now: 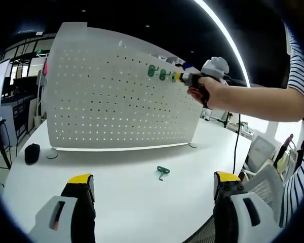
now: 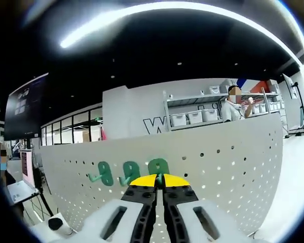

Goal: Insert the hook assembly into the mounting plate slot until the hook locks in place.

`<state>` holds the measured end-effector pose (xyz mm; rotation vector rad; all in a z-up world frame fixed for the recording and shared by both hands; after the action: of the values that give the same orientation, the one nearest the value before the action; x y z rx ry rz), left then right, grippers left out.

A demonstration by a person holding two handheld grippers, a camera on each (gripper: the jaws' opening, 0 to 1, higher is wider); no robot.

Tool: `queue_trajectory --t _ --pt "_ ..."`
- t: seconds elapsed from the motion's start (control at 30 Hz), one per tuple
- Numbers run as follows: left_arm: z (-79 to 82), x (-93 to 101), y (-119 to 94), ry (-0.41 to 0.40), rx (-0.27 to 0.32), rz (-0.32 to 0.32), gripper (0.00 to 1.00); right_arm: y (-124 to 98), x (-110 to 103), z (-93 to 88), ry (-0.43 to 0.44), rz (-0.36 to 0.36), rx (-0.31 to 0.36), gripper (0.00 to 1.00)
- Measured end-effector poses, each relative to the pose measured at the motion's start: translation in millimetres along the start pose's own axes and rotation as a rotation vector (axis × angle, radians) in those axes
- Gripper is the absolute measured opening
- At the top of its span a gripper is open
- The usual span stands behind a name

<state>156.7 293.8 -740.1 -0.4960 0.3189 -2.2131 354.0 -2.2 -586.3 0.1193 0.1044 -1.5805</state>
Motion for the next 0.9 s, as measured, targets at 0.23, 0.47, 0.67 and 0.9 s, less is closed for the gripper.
queue_trajectory --t 0.23,0.47,0.67,0.9 --pt "-0.3 -0.2 1 0.002 -0.006 0.0 1.0 5 2 1.6 0.003 -0.003 0.007 0.0" --pt "-0.2 -1.0 1 0.001 -0.009 0.004 0.99 8 3 1.1 0.004 -0.015 0.008 0.0" --pt "-0.2 -1.9 1 -0.003 -0.011 0.009 0.99 10 2 -0.4 0.017 -0.021 0.02 0.0" --pt "-0.2 -2.5 1 -0.002 -0.015 0.011 0.99 14 4 -2.6 0.027 -0.035 0.016 0.0"
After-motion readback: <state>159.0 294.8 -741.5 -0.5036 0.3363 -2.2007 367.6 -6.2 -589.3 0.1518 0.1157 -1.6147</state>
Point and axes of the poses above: the point that each gripper's makers call its tool centre point, and the gripper's own axes: y roughly forward along the fingers, x roughly to its right, z roughly out of its top, the point moved 8 cm from there along -y, roughly backward along the fingers, and after that the axes turned 7 degrees about -x, right-handed, at the moved point
